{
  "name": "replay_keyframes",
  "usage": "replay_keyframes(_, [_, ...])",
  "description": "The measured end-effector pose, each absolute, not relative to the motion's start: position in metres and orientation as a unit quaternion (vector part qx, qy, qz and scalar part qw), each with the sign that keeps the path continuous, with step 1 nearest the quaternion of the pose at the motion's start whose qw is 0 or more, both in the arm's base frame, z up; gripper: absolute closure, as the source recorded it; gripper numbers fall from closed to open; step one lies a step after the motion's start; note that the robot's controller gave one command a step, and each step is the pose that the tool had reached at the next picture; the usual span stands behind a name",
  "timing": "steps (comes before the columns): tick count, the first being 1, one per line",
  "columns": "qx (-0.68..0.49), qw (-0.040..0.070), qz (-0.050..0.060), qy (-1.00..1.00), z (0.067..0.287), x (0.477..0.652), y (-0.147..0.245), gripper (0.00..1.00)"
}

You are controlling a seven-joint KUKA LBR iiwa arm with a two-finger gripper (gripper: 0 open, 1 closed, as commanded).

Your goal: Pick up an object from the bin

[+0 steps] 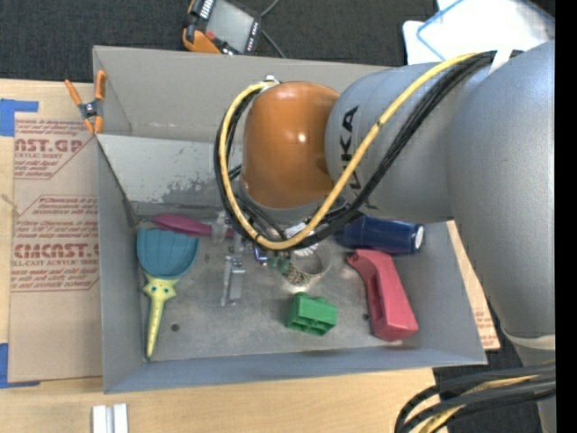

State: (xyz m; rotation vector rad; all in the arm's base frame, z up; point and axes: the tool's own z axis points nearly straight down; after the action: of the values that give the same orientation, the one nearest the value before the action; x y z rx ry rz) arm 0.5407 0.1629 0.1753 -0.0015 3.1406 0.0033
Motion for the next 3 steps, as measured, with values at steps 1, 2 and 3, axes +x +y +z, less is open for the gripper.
replay_keyframes(1, [-0.001, 0.001, 0.001, 1.0, 0.175, 0.541, 0.163, 0.0])
replay_keyframes(2, [-0.004, 0.0, 0.0, 1.0, 0.115, 0.576, 0.149, 0.0])
replay_keyframes(3, [0.001, 0.004, 0.004, 1.0, 0.121, 0.582, 0.182, 0.0])
